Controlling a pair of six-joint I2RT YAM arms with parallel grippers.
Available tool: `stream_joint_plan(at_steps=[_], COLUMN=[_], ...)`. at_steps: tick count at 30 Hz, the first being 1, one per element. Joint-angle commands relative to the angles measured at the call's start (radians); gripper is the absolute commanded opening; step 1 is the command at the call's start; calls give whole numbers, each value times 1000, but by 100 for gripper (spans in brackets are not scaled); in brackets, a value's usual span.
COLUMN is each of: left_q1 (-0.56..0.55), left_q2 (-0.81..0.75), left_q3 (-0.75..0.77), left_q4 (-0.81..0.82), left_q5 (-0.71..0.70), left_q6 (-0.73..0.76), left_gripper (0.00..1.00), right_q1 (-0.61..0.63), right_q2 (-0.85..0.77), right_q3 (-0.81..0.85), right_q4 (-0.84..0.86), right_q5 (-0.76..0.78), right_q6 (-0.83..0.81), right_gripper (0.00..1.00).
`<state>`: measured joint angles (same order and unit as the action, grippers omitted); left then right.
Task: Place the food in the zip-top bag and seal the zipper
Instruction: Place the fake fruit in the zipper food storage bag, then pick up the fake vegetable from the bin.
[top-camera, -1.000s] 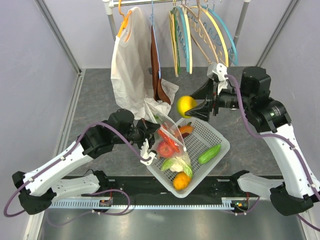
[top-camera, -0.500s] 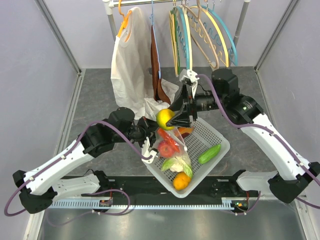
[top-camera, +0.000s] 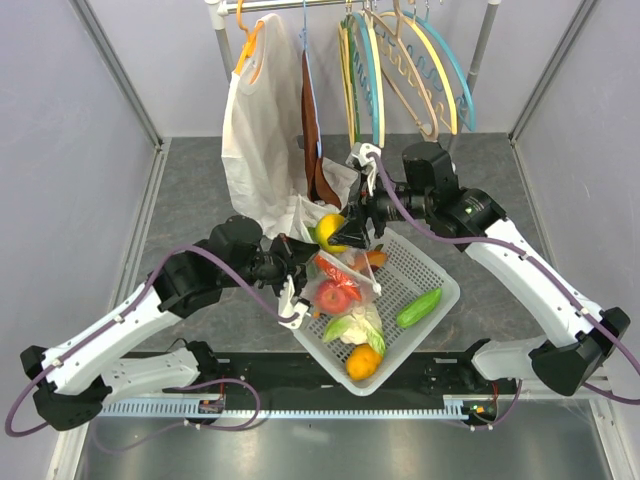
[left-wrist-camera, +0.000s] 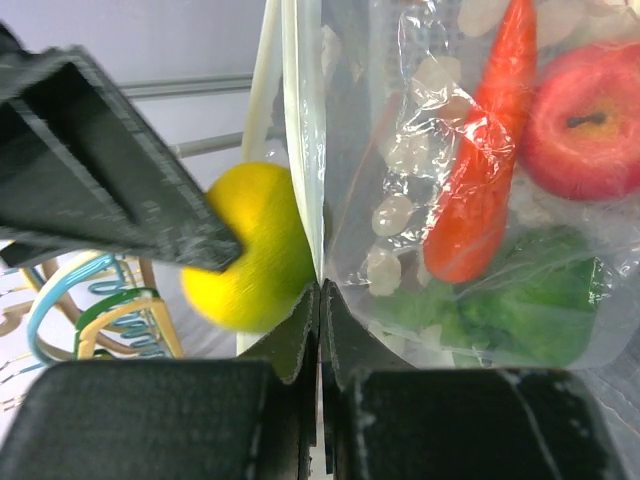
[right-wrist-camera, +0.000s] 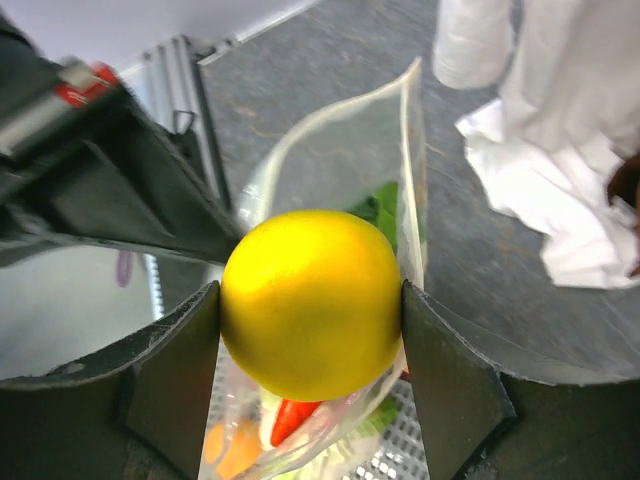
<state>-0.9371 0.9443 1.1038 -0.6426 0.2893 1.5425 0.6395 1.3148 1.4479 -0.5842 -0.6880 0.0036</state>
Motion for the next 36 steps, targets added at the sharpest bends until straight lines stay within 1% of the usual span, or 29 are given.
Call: stream_joint_plan(at_steps=[1, 2, 4, 5, 7, 11, 14, 17, 18, 21, 22, 24, 26, 29, 31, 33, 34, 35, 36], left_q1=[1, 1, 1, 1, 1, 1, 4, 15, 23, 35, 35, 37, 37, 37, 37, 37, 37, 37, 37], left_q2=[-36, -38, -33, -30, -26, -16, -13, -13, -13, -12, -12, -10, -16, -19, -18, -13, -13, -13, -15], left_q3=[44, 48, 59, 62, 64, 59, 62, 73, 76, 90, 94, 94, 93, 84, 82, 83, 84, 84, 84], left_q4=[24, 24, 20, 20, 18, 20, 18, 18, 18, 18, 18, 17, 18, 20, 18, 18, 18, 20, 18], left_q5=[19, 20, 16, 11, -1, -24, -42, -64, -78, -108, -116, -140, -145, -136, -136, -136, -133, -128, -127], left_q6=[24, 24, 25, 27, 27, 27, 15, 2, -1, -18, -22, -24, -27, -22, -22, -22, -24, -24, -24], left_gripper=[2, 2, 2, 2, 2, 2, 2, 2, 2, 2, 2, 2, 2, 2, 2, 2, 2, 2, 2], right_q1=[6, 9, 12, 11, 12, 6, -27, -125, -168, -222, -231, -239, -238, -239, -239, -239, -239, -239, -239], right_q2=[0, 3, 1, -11, -34, -86, -133, -190, -209, -301, -345, -388, -437, -462, -463, -460, -457, -456, -450], right_q3=[37, 39, 46, 45, 46, 80, 82, 34, 16, -95, -144, -194, -262, -331, -380, -409, -437, -449, -457], right_q4=[-68, -94, -115, -115, -95, -63, -60, -65, -71, -88, -106, -121, -172, -236, -247, -267, -299, -316, -337], right_q5=[137, 146, 131, 124, 99, 91, 93, 75, 50, 45, 38, 24, 5, -21, 14, 7, -2, -1, 5], right_q6=[-85, -102, -129, -128, -110, -90, -97, -103, -144, -233, -258, -318, -370, -464, -516, -601, -654, -769, -821], right_gripper=[45, 53, 74, 86, 98, 98, 98, 98, 98, 98, 98, 98, 98, 98, 98, 98, 98, 97, 96])
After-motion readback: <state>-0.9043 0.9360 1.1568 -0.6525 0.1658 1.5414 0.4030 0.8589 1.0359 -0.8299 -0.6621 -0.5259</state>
